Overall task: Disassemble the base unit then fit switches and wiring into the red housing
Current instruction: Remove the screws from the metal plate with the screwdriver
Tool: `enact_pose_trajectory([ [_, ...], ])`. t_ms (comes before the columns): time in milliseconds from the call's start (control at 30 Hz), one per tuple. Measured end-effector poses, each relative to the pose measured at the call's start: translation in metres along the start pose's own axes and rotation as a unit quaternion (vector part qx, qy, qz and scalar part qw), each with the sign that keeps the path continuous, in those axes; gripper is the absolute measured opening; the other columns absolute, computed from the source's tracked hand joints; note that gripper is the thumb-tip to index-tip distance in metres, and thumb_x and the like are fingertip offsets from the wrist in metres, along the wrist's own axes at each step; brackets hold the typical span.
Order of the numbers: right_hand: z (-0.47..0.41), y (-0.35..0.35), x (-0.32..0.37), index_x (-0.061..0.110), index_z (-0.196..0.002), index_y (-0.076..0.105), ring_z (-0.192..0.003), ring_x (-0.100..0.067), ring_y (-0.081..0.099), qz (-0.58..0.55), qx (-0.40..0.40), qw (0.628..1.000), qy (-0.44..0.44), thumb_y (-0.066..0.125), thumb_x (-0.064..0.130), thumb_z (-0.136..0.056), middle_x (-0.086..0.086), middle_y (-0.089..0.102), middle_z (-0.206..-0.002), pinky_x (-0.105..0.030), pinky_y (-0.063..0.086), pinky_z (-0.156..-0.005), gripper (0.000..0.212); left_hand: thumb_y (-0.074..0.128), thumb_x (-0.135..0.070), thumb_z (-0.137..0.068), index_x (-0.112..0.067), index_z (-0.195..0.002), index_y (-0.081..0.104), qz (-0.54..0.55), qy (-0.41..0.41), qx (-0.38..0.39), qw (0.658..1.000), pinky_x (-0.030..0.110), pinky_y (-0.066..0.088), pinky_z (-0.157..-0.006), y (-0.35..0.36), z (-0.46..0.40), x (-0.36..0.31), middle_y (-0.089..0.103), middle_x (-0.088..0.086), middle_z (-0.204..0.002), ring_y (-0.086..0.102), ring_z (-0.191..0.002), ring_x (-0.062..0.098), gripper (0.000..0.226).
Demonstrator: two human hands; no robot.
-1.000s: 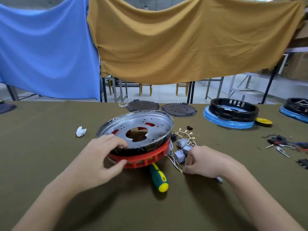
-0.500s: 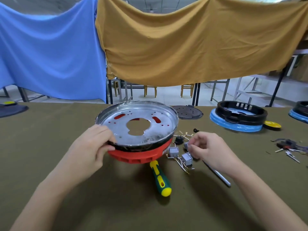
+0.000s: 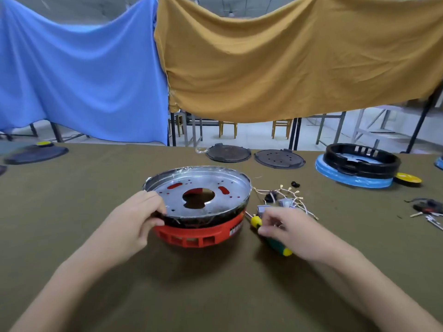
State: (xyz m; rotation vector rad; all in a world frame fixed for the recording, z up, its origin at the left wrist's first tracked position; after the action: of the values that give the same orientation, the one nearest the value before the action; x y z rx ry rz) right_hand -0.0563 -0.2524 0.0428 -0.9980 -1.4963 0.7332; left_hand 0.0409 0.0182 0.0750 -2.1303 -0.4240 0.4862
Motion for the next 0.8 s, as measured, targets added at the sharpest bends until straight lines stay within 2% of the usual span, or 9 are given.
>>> enact_pose_trajectory([
  [100,-0.002,-0.025,-0.029,0.026,-0.072,0.055,-0.067,-0.009,0.055,0.026,-0.069,0.994,0.086,0.067,0.036,-0.091,0.006,0.062,-0.072,-0.025,0.043,-0.058,0.025,0.073,0.000,-0.082,-0.022,-0.080,0.056,0.034,-0.009,0.049,0.998,0.028,0.043,-0.086,0.004,0.006,0.004,0.057,-0.015,-0.085,0.052,-0.087,0.007,0.029],
  [167,-0.002,-0.029,-0.038,0.025,-0.072,0.058,-0.067,-0.009,0.055,0.021,-0.099,0.989,0.110,0.070,0.031,-0.090,0.007,0.063,-0.069,-0.024,0.041,-0.057,0.022,0.070,-0.020,-0.082,-0.029,-0.085,0.059,0.067,-0.020,0.078,0.995,0.026,0.042,-0.093,0.003,0.008,0.003,0.060,-0.016,-0.091,0.055,-0.095,0.008,0.015],
  [267,-0.005,-0.030,-0.034,0.025,-0.077,0.068,-0.072,-0.004,0.058,-0.014,-0.138,0.986,0.095,0.072,0.023,-0.089,0.014,0.065,-0.071,-0.018,0.043,-0.062,0.013,0.062,-0.054,-0.078,-0.041,-0.098,0.056,0.077,-0.010,0.103,0.992,0.012,0.038,-0.091,0.008,-0.005,-0.013,0.054,-0.026,-0.106,0.051,-0.109,0.002,0.025],
  [333,-0.007,-0.031,-0.026,0.027,-0.087,0.074,-0.074,-0.001,0.058,-0.014,-0.165,0.984,0.068,0.069,0.022,-0.092,0.016,0.067,-0.077,-0.011,0.040,-0.062,0.009,0.065,-0.060,-0.080,-0.042,-0.105,0.055,0.052,0.008,0.125,0.991,0.010,0.038,-0.088,0.023,-0.021,-0.031,0.051,-0.026,-0.104,0.049,-0.107,-0.003,0.032],
  [433,-0.009,-0.031,-0.019,0.025,-0.105,0.075,-0.079,0.000,0.058,-0.051,-0.186,0.981,0.030,0.061,0.019,-0.096,0.011,0.064,-0.086,-0.009,0.040,-0.068,0.018,0.065,-0.050,-0.090,-0.030,-0.096,0.055,0.013,0.058,0.147,0.987,0.020,0.043,-0.079,0.047,-0.035,-0.059,0.048,-0.020,-0.090,0.047,-0.087,0.000,0.022],
  [500,-0.007,-0.031,-0.016,0.028,-0.109,0.073,-0.082,-0.002,0.059,-0.089,-0.196,0.977,0.006,0.059,0.017,-0.097,0.010,0.062,-0.086,-0.014,0.043,-0.071,0.022,0.064,-0.040,-0.093,-0.026,-0.087,0.052,0.005,0.079,0.133,0.988,0.026,0.043,-0.071,0.049,-0.036,-0.063,0.045,-0.017,-0.082,0.045,-0.078,0.003,0.020],
  [600,-0.001,-0.037,-0.011,0.031,-0.097,0.067,-0.080,-0.016,0.063,-0.189,-0.233,0.954,-0.019,0.066,0.014,-0.093,0.005,0.064,-0.079,-0.034,0.051,-0.071,0.017,0.066,-0.030,-0.091,-0.021,-0.084,0.057,-0.028,0.133,0.064,0.989,0.031,0.047,-0.060,0.035,-0.035,-0.062,0.049,-0.014,-0.082,0.050,-0.076,0.009,0.015],
  [667,0.001,-0.041,-0.004,0.026,-0.086,0.064,-0.075,-0.022,0.062,-0.231,-0.257,0.938,-0.033,0.071,0.014,-0.088,0.003,0.066,-0.077,-0.041,0.052,-0.067,0.014,0.059,-0.029,-0.090,-0.018,-0.080,0.060,-0.071,0.185,0.012,0.980,0.031,0.048,-0.053,0.031,-0.033,-0.066,0.054,-0.010,-0.080,0.054,-0.072,0.014,0.015],
  [800,0.005,-0.036,0.007,0.025,-0.079,0.069,-0.065,-0.019,0.060,-0.245,-0.273,0.929,-0.052,0.077,0.012,-0.083,0.007,0.069,-0.075,-0.032,0.052,-0.061,0.016,0.074,-0.013,-0.084,-0.016,-0.075,0.064,-0.155,0.251,-0.051,0.954,0.028,0.046,-0.058,0.051,-0.029,-0.074,0.058,-0.003,-0.077,0.051,-0.068,0.018,0.014],
])
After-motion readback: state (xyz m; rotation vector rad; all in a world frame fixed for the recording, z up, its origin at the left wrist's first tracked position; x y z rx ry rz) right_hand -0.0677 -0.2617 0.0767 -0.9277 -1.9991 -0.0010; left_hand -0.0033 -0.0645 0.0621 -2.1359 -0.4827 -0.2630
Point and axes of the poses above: each hand's wrist, its own z-axis away from the middle knuckle, its own y-axis out of the palm, x = y × z, the point moved 7 cm from there along -z, towards the middle knuckle
